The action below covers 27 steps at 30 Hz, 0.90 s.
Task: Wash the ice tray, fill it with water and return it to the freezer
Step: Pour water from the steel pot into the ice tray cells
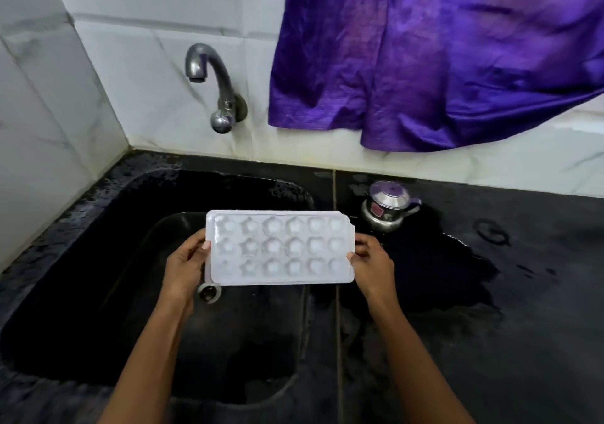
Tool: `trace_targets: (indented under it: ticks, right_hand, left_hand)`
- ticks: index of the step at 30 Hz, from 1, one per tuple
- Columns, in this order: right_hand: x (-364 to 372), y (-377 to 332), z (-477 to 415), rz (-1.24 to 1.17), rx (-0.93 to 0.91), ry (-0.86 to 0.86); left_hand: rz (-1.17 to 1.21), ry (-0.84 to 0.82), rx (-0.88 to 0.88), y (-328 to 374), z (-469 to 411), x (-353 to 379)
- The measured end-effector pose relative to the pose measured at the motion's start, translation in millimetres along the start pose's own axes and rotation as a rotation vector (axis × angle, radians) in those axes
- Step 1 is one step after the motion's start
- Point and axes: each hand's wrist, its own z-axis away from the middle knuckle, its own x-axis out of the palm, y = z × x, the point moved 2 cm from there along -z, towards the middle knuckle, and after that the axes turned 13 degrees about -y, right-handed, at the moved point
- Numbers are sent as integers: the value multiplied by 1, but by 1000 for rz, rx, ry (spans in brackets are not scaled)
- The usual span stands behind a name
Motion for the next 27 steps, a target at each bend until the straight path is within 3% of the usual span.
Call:
trace_targets:
  ticks: [12,27]
  right_hand:
    - [-131,60,-3,128,242,113]
    - [-167,92,-16,207,338,42]
  left_hand:
    - [-107,-78,-165,-58,4,140]
    - [-525,-95,-198,-65,1,176]
